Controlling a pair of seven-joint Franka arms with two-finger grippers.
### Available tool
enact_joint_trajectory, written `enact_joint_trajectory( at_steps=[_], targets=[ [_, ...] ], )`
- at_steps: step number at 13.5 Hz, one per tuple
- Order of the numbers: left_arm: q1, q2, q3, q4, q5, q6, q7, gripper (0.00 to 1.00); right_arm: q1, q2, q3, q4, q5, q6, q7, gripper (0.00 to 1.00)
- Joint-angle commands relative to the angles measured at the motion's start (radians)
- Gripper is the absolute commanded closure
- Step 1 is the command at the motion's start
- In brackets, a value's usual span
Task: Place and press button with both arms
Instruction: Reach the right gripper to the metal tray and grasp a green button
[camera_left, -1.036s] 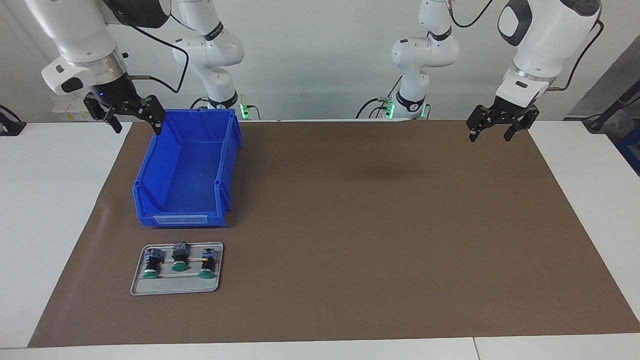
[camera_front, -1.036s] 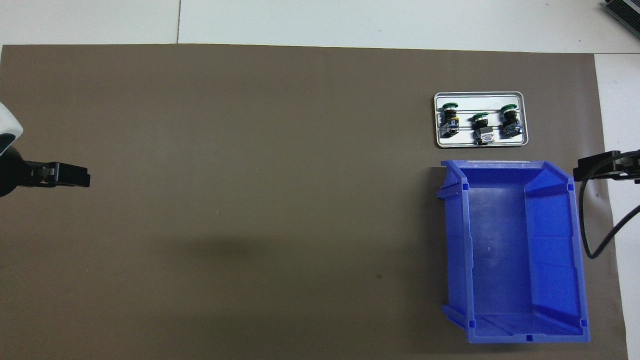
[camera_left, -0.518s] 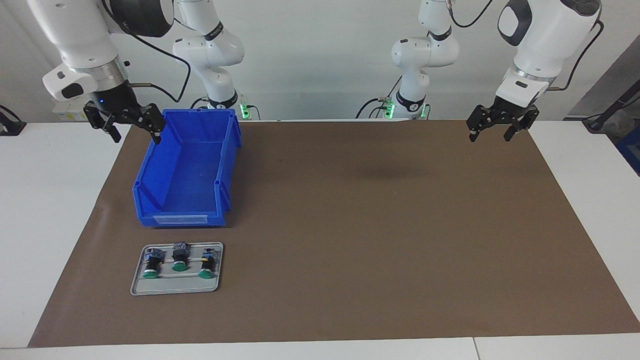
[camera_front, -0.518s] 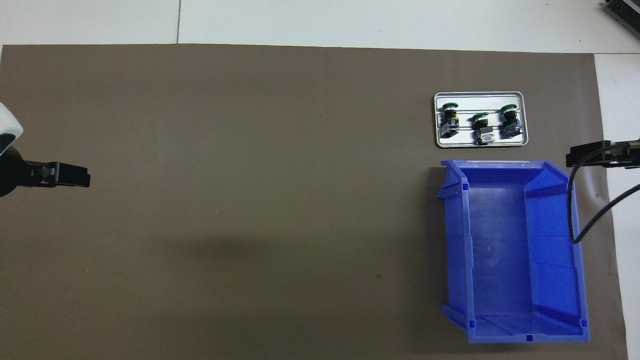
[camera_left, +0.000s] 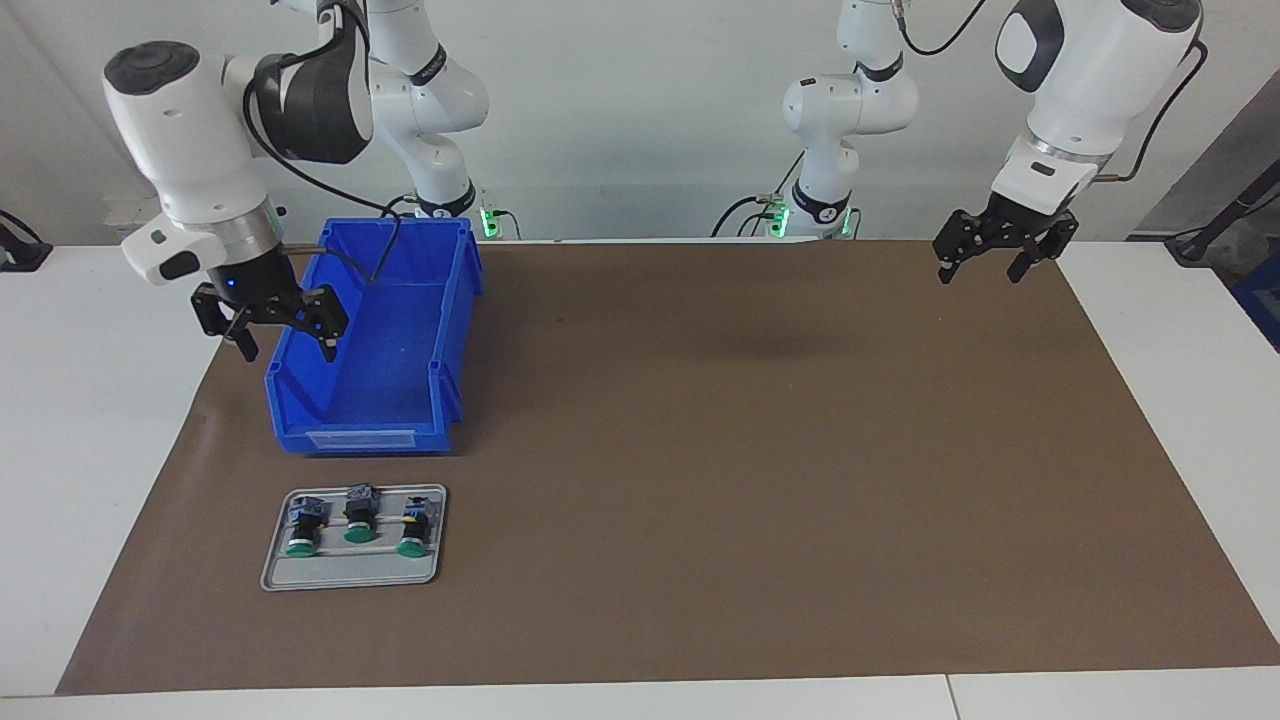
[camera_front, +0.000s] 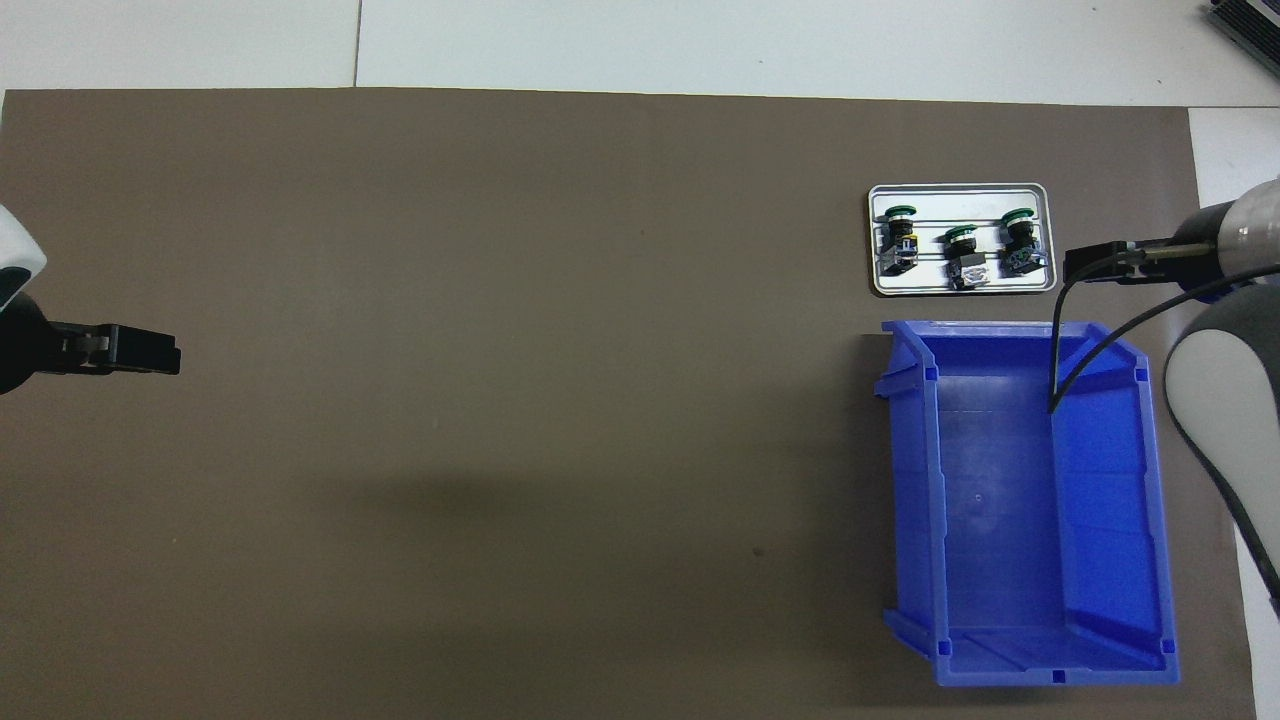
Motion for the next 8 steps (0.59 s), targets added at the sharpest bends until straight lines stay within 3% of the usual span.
enact_joint_trajectory(
  at_steps=[1,8],
  targets=[
    [0.004,-0.03,0.0,-0.033,0.016,0.011,0.01,0.0,-0.023,0.109,0.008,0.038,0.049,0.09,-0.062,0.0],
    [0.003,-0.03,0.0,-0.033,0.016,0.011,0.01,0.0,-0.025,0.336,0.014,0.061,0.135,0.336,-0.206,0.0]
  ],
)
